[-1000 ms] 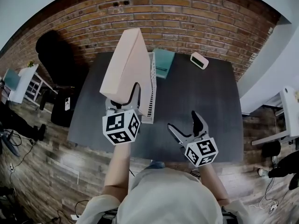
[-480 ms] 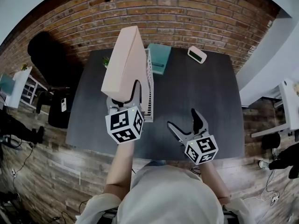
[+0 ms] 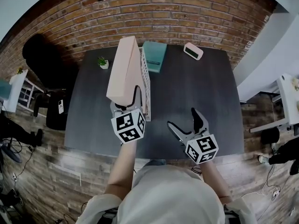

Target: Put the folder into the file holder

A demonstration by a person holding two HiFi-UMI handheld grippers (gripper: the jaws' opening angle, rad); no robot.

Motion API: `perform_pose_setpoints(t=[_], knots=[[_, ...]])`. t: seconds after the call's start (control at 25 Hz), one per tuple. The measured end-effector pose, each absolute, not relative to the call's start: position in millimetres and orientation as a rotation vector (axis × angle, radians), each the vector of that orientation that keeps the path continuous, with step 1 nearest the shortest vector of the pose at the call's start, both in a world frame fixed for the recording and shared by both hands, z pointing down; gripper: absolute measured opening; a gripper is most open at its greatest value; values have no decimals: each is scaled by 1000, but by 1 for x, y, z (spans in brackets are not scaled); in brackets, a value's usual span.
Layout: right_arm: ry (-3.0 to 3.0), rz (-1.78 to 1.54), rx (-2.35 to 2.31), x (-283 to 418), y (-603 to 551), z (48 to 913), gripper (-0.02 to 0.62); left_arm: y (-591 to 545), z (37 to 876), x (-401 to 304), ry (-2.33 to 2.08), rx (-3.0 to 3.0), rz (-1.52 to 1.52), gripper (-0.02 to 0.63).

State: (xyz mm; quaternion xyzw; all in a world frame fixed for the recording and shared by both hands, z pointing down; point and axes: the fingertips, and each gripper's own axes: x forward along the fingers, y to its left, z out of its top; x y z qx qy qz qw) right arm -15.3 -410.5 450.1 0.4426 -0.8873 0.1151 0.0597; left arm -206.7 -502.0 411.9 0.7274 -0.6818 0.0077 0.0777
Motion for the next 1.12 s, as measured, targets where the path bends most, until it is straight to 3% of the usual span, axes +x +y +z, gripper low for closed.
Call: perform_pose_setpoints(t=[0.8,1.12], knots=[[-2679,366,1347,-7,-396,453,462,-505,470,-192,-2066,2180,146,273],[-2711,354,1323,-1,-377,448,462,-506,476,-184,-2034,2183,211,316]])
